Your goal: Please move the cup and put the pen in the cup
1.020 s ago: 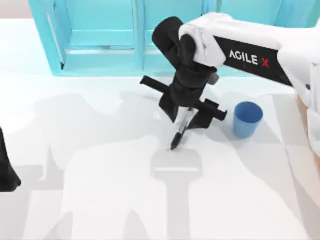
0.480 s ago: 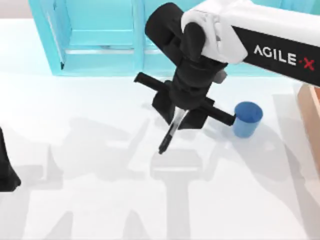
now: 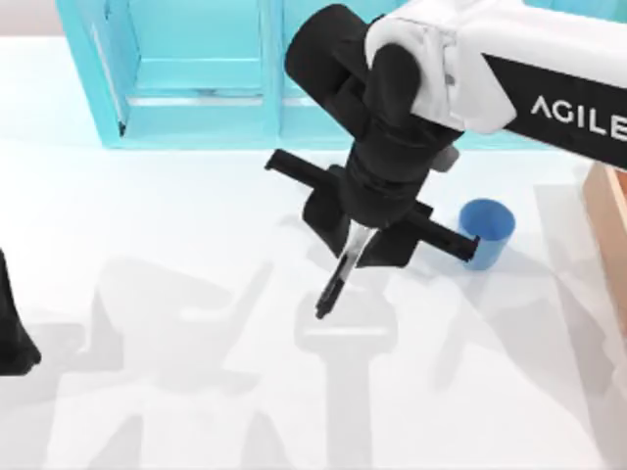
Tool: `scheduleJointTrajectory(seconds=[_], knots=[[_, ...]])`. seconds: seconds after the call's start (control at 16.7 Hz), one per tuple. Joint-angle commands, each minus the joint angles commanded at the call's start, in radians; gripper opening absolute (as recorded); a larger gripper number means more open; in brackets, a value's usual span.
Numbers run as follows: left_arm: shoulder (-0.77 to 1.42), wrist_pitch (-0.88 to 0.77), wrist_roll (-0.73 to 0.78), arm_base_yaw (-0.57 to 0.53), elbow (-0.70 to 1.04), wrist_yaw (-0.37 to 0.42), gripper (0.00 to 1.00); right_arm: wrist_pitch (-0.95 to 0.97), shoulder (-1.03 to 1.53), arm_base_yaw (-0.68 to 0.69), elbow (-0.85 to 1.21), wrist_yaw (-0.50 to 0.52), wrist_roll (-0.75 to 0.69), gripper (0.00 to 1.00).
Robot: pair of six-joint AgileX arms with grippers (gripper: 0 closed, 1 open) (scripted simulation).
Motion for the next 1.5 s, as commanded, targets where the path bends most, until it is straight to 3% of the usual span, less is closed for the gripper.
scheduleJointTrajectory(seconds=[0.24, 0.48, 1.2, 1.5], knots=[[0.0, 0.0, 0.0, 0.0, 0.0, 0.0, 1.0, 0.061, -0.002, 0.006, -0.033, 0.043, -0.036, 0.0], [0.0, 0.0, 0.0, 0.0, 0.0, 0.0, 1.0, 0.29, -0.02, 0.018, -0.151, 0.185, -0.16, 0.0], [0.0, 0.0, 0.0, 0.0, 0.0, 0.0, 1.0, 1.533, -0.165, 0.099, -0.794, 0.837, -0.809, 0.0], [0.0, 0.0, 0.0, 0.0, 0.0, 0.0, 1.0, 1.875, -0.322, 0.129, -1.017, 1.052, -1.055, 0.0]])
